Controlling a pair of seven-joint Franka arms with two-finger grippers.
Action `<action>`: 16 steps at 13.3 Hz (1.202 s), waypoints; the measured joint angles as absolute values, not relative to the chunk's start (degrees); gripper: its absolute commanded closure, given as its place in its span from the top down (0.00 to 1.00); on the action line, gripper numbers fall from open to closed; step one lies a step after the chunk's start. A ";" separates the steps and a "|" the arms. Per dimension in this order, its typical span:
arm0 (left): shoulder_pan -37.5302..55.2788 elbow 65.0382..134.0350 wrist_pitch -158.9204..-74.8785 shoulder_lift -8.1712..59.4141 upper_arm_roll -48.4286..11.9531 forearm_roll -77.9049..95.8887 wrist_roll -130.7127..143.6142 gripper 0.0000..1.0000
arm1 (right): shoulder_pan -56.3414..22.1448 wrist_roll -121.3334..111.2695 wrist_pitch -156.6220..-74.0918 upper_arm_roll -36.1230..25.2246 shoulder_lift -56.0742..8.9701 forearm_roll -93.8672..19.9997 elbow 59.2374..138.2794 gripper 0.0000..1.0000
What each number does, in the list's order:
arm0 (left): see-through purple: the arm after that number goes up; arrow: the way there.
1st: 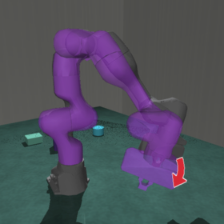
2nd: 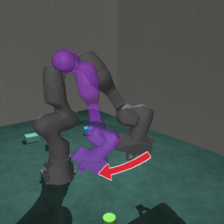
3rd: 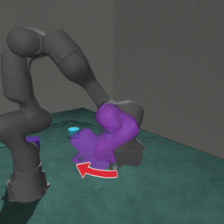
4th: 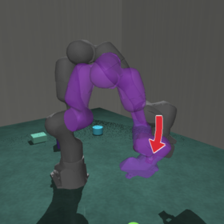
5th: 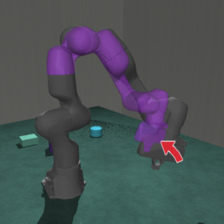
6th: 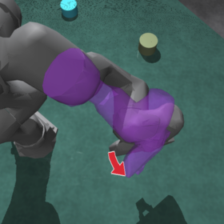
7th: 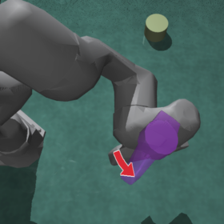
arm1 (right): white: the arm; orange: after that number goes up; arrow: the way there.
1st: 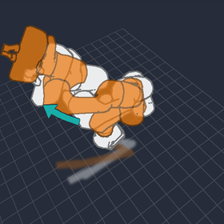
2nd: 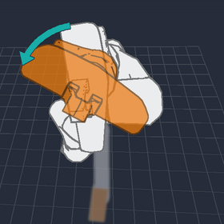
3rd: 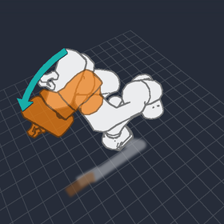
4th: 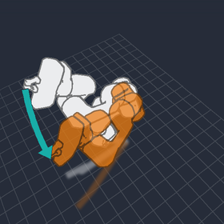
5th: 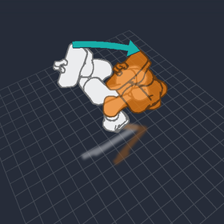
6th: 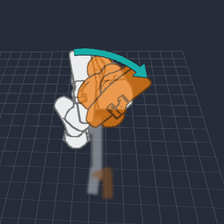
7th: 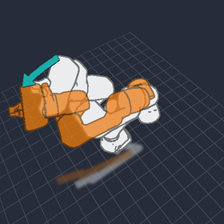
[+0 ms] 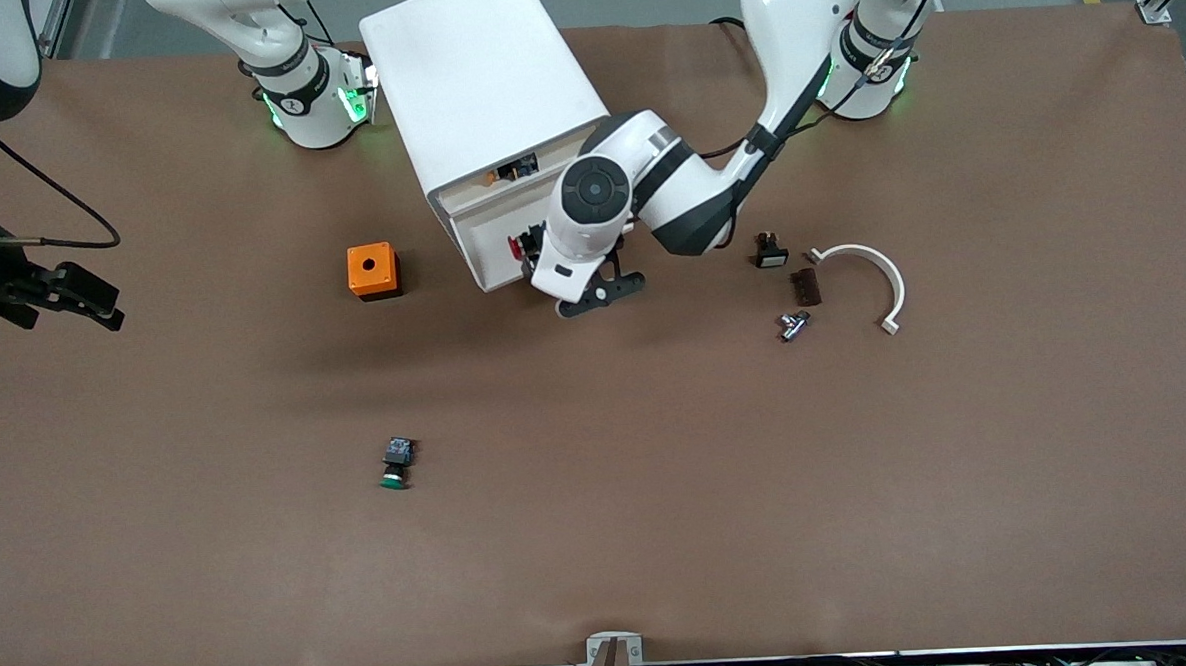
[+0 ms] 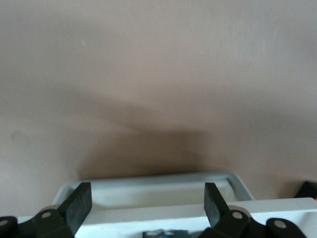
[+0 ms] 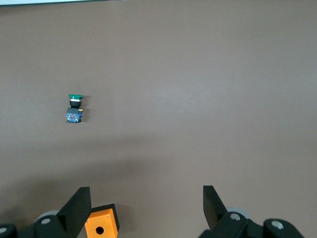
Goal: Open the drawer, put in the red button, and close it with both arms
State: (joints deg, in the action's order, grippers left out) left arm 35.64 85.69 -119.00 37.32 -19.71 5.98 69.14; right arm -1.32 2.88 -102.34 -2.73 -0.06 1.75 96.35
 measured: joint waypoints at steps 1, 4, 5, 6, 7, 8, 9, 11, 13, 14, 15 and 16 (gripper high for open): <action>35.78 85.80 -119.00 37.37 -20.87 6.00 70.35 1.00 | -1.01 2.88 -102.40 -2.27 0.12 1.76 96.49 1.00; 36.26 86.00 -118.97 37.52 -23.45 6.06 73.04 1.00 | -0.89 2.86 -102.86 -1.92 0.24 1.77 96.57 1.00; 36.73 86.04 -118.94 37.58 -23.74 6.44 73.66 1.00 | -0.90 2.86 -102.88 -1.82 0.35 1.77 96.57 1.00; 37.26 86.13 -118.91 37.63 -23.80 7.34 73.86 1.00 | -0.90 2.86 -102.83 -1.76 0.53 1.77 96.57 1.00; 37.79 86.23 -118.91 37.67 -23.81 8.14 73.87 1.00 | -0.88 2.86 -102.69 -1.77 0.73 1.78 96.57 1.00; 38.29 86.27 -118.91 37.68 -23.81 8.55 73.98 1.00 | -0.83 2.86 -102.60 -1.78 0.93 1.78 96.57 1.00; 38.52 86.26 -118.91 37.67 -23.80 8.62 74.09 1.00 | -0.77 2.86 -102.59 -1.79 1.10 1.78 96.57 1.00; 38.28 86.07 -119.00 37.64 -23.75 8.64 74.10 1.00 | -0.63 2.86 -102.50 -1.85 1.23 1.78 96.57 1.00; 36.52 85.13 -119.13 37.03 -23.37 8.58 74.11 1.00 | -0.60 2.86 -102.00 -1.85 1.23 1.78 96.57 1.00; 34.39 84.68 -119.14 36.14 -23.01 8.17 74.10 1.00 | -0.59 2.86 -101.80 -1.86 1.23 1.78 96.57 1.00; 31.13 84.30 -119.08 35.00 -22.81 7.16 74.05 1.00 | -0.55 2.85 -101.69 -1.86 1.24 1.78 96.58 1.00; 27.07 84.07 -118.88 33.69 -22.73 6.05 73.56 1.00 | -0.53 2.85 -101.65 -1.86 1.24 1.78 96.60 1.00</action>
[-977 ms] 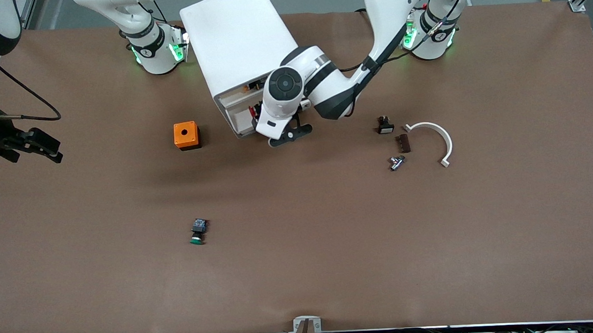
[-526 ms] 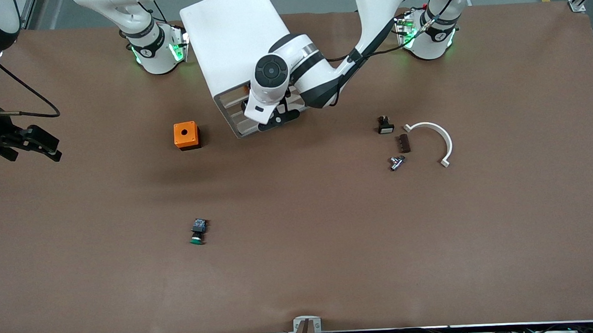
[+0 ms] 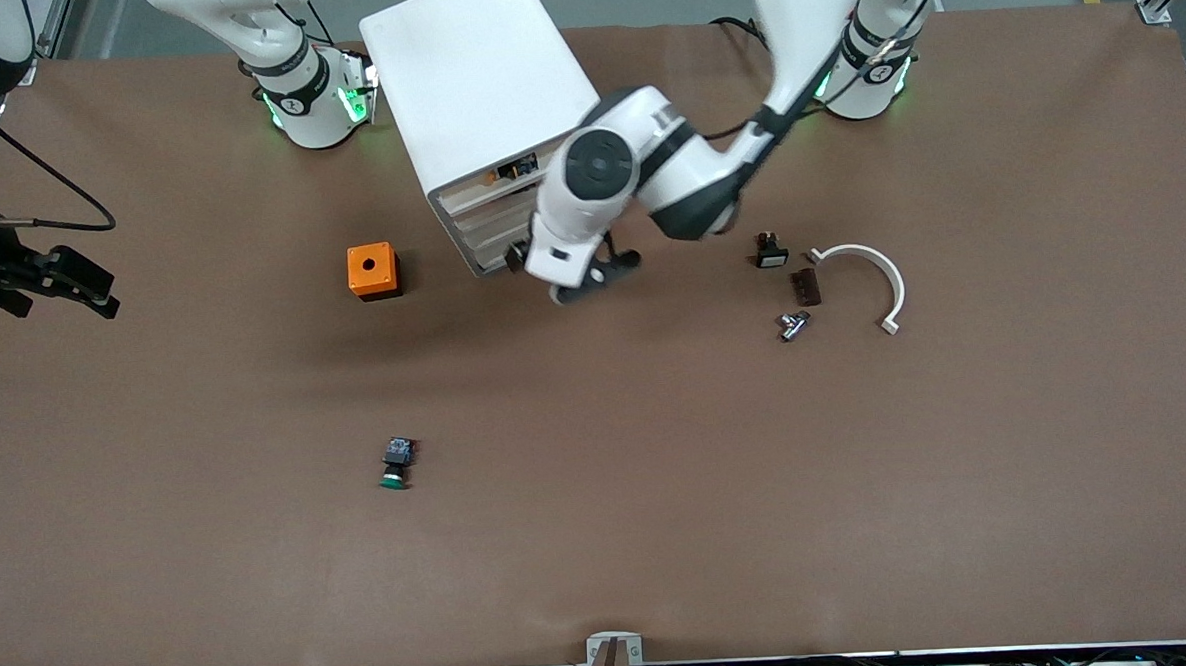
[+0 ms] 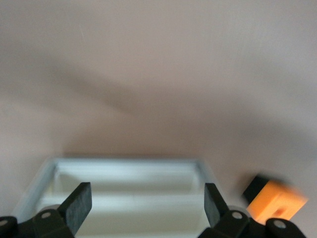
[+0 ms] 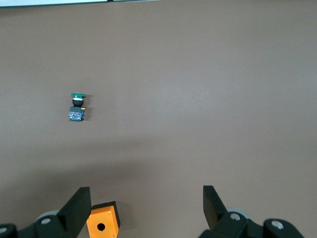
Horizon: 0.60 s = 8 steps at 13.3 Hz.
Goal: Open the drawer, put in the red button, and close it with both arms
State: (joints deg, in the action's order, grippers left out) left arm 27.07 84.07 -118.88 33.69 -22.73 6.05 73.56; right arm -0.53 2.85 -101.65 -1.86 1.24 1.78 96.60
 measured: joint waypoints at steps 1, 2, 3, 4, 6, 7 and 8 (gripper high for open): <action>22.84 84.00 -118.17 32.31 -22.69 5.34 72.87 1.00 | -0.52 2.85 -101.61 -1.86 1.24 1.78 96.60 1.00; 18.77 83.95 -116.63 30.91 -22.67 4.72 72.10 1.00 | -0.52 2.85 -101.57 -1.85 1.24 1.78 96.60 1.00; 15.18 83.90 -114.56 29.44 -22.69 3.47 71.54 1.00 | -0.51 2.84 -101.53 -1.84 1.24 1.78 96.60 1.00; 12.08 83.85 -112.34 27.79 -22.74 1.27 70.76 1.00 | -0.51 2.84 -101.52 -1.83 1.24 1.78 96.61 1.00; 7.18 83.76 -108.23 24.15 -22.80 -1.95 66.98 1.00 | -0.51 2.81 -101.52 -1.78 1.24 1.78 96.62 1.00; 4.75 83.74 -106.08 22.20 -22.76 -2.49 63.37 1.00 | -0.51 2.80 -101.52 -1.74 1.24 1.78 96.61 1.00; 2.08 83.74 -103.98 20.31 -22.74 -2.68 58.88 1.00 | -0.51 2.79 -101.52 -1.70 1.24 1.78 96.61 1.00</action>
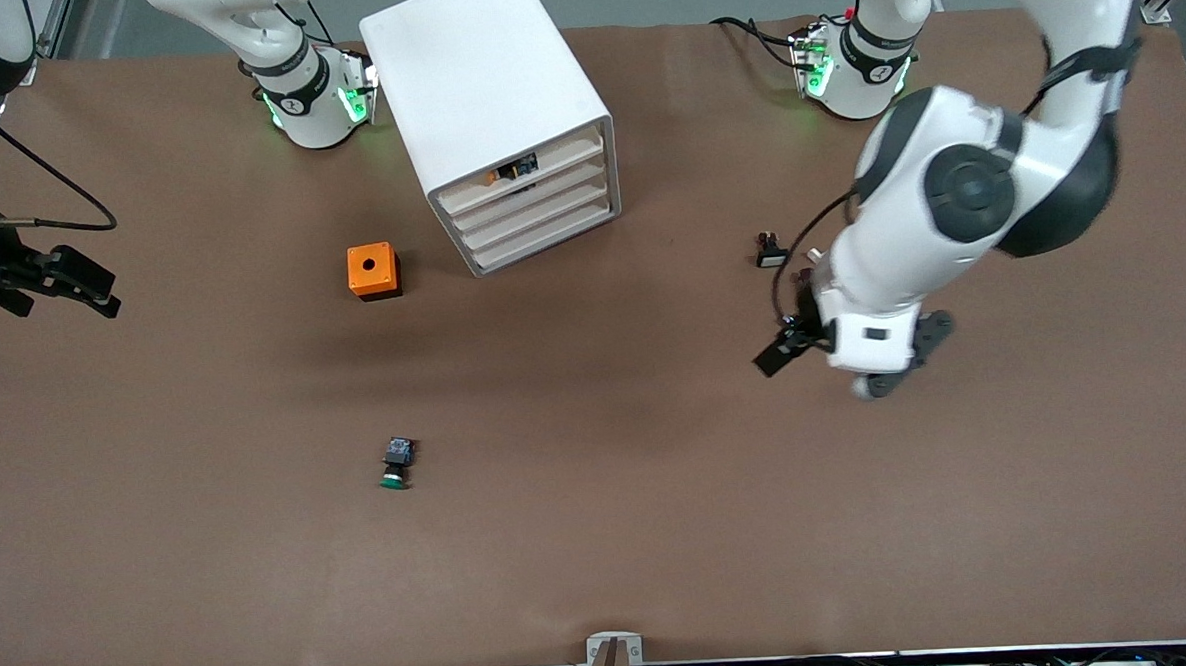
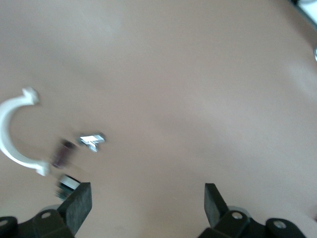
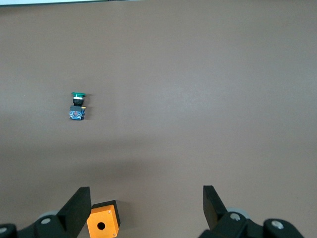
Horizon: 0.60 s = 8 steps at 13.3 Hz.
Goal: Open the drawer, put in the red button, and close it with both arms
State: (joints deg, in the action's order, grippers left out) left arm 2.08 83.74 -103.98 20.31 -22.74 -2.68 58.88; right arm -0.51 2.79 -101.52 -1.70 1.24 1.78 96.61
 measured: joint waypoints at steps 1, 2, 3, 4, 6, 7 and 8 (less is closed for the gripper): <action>-0.77 83.76 -101.87 18.63 -22.69 -2.76 54.04 1.00 | -0.51 2.77 -101.52 -1.63 1.25 1.78 96.61 1.00; -3.54 83.80 -100.08 17.24 -22.64 -2.79 49.42 1.00 | -0.51 2.77 -101.52 -1.54 1.28 1.78 96.60 1.00; -6.15 83.81 -98.65 16.03 -22.62 -2.79 45.24 1.00 | -0.51 2.77 -101.53 -1.46 1.33 1.78 96.59 1.00; -8.31 83.83 -97.55 14.90 -22.61 -2.79 41.66 1.00 | -0.51 2.76 -101.53 -1.42 1.41 1.78 96.58 1.00; -11.55 83.84 -95.44 12.62 -22.63 -2.80 35.57 1.00 | -0.51 2.76 -101.53 -1.39 1.65 1.78 96.57 1.00; -13.03 83.85 -94.16 11.37 -22.65 -2.80 32.27 1.00 | -0.51 2.76 -101.53 -1.39 1.77 1.78 96.56 1.00; -14.10 83.86 -92.78 10.12 -22.43 -2.80 29.08 1.00 | -0.51 2.76 -101.51 -1.39 1.92 1.78 96.57 1.00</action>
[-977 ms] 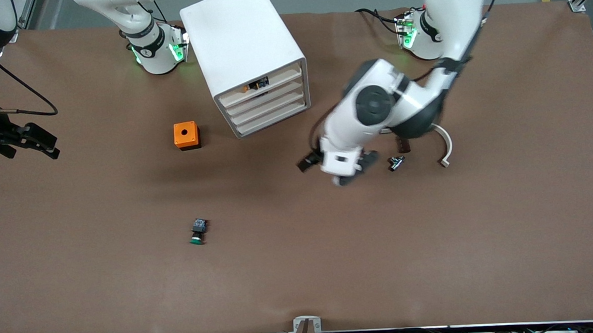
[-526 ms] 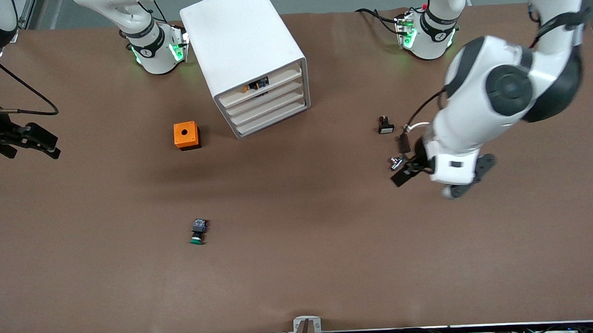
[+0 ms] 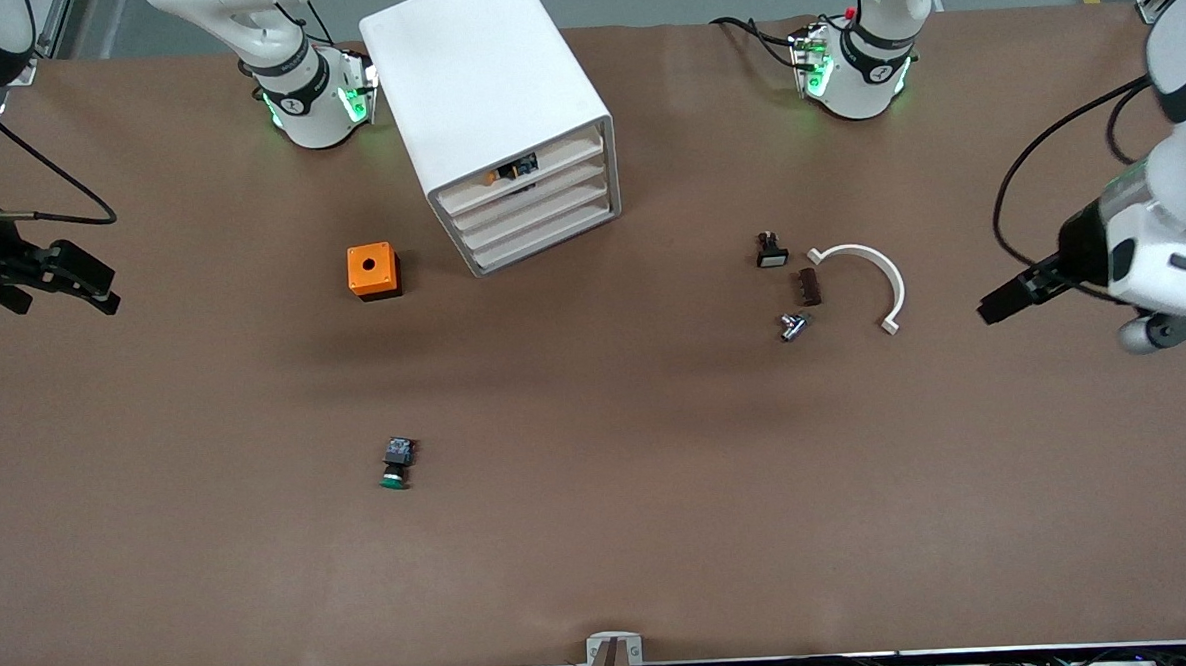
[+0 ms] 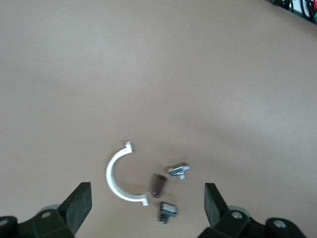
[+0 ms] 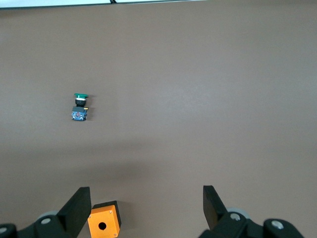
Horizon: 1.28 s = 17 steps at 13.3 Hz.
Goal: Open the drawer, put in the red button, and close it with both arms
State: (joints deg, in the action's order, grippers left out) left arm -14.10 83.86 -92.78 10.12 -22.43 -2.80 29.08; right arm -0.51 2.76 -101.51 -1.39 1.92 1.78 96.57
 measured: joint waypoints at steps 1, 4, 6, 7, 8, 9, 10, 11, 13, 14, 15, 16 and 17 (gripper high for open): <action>-14.33 83.89 -91.45 8.83 -21.47 -2.80 26.18 1.00 | -0.51 2.75 -101.44 -1.39 2.08 1.78 96.58 1.00; -10.09 84.21 -87.52 4.86 -14.14 -2.76 18.10 1.00 | -0.51 2.70 -101.09 -1.28 2.36 1.78 96.61 1.00; -6.08 84.39 -84.93 2.64 -8.24 -2.04 13.77 1.00 | -0.52 2.69 -100.90 -1.18 2.39 1.78 96.64 1.00; -5.49 84.57 -84.09 1.70 -7.09 -1.47 12.82 1.00 | -0.52 2.68 -100.85 -1.17 2.39 1.78 96.64 1.00; -5.09 84.99 -83.66 0.80 -6.79 -1.07 12.34 1.00 | -0.52 2.68 -100.84 -1.16 2.40 1.78 96.64 1.00; -4.24 85.78 -83.47 -0.15 -6.70 -0.92 12.31 1.00 | -0.52 2.68 -100.82 -1.15 2.41 1.78 96.65 1.00; -3.10 86.86 -83.31 -1.18 -6.71 -0.92 12.32 1.00 | -0.52 2.68 -100.80 -1.15 2.41 1.78 96.64 1.00; -2.25 88.20 -83.20 -2.21 -6.72 -0.91 12.33 1.00 | -0.52 2.67 -100.74 -1.15 2.41 1.78 96.64 1.00; -1.66 90.31 -83.20 -3.89 -6.71 -0.91 12.33 1.00 | -0.52 2.67 -100.52 -1.15 2.41 1.78 96.65 1.00; -1.65 90.84 -83.20 -4.42 -6.71 -0.91 12.33 1.00 | -0.52 2.67 -100.51 -1.17 2.41 1.78 96.65 1.00; -1.65 91.03 -83.21 -4.68 -6.71 -0.91 12.33 1.00 | -0.52 2.67 -100.48 -1.20 2.41 1.78 96.64 1.00; -1.64 91.07 -83.21 -4.79 -6.71 -0.91 12.33 1.00 | -0.52 2.67 -100.43 -1.22 2.42 1.78 96.64 1.00; -1.63 91.11 -83.21 -4.80 -6.71 -0.91 12.33 1.00 | -0.52 2.67 -100.41 -1.23 2.42 1.78 96.64 1.00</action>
State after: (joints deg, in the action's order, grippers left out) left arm -1.63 91.11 -83.21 -4.80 -6.71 -0.91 12.33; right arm -0.52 2.67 -100.41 -1.23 2.42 1.78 96.64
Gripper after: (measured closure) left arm 0.000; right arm 0.000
